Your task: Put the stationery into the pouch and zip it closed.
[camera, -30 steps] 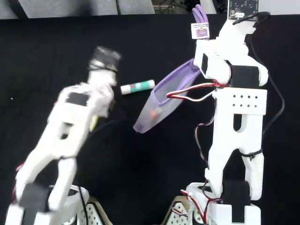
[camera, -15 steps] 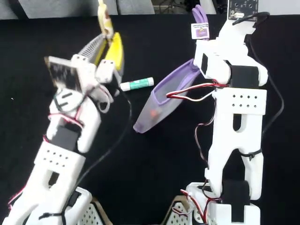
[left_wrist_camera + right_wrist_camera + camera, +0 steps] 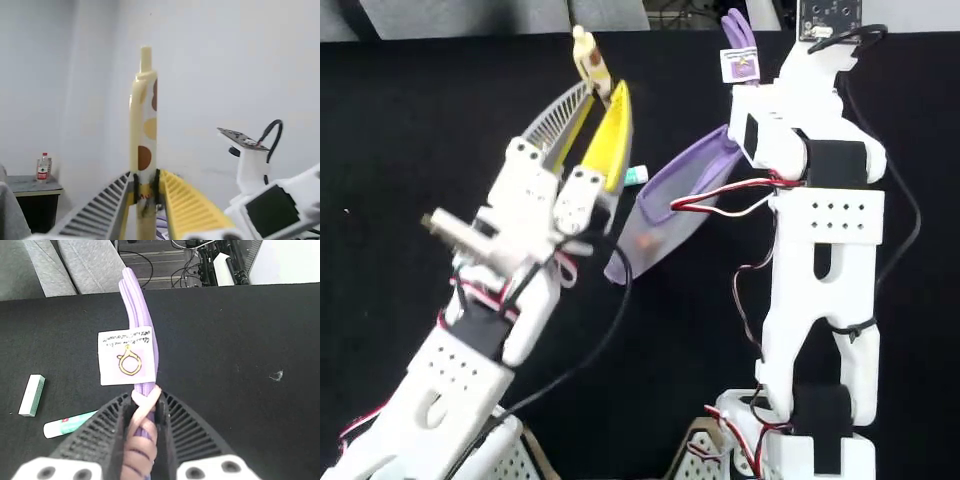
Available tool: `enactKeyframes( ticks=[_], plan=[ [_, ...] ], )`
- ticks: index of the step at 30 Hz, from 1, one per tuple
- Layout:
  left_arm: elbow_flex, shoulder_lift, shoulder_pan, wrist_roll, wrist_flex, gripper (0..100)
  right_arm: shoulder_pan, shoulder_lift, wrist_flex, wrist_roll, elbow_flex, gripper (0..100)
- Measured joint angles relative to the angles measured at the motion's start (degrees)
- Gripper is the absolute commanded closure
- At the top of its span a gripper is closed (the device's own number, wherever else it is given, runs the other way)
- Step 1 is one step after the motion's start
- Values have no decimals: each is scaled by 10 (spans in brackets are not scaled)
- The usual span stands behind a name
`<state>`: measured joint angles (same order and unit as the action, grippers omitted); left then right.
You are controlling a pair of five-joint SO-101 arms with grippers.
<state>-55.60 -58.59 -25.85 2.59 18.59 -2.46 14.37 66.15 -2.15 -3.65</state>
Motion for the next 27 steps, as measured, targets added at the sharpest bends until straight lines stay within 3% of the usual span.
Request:
enactKeyframes(
  ticks=[7, 16, 24, 27],
  plan=[
    [-11, -92, -63, 0, -69, 971, 0, 0, 0, 0, 0, 988],
    [-36, -99, -112, 0, -84, 971, 0, 0, 0, 0, 0, 988],
    [-105, -99, -127, -84, -84, 966, 0, 0, 0, 0, 0, 988],
    [-112, -99, -124, -94, -84, 907, 0, 0, 0, 0, 0, 988]
  ],
)
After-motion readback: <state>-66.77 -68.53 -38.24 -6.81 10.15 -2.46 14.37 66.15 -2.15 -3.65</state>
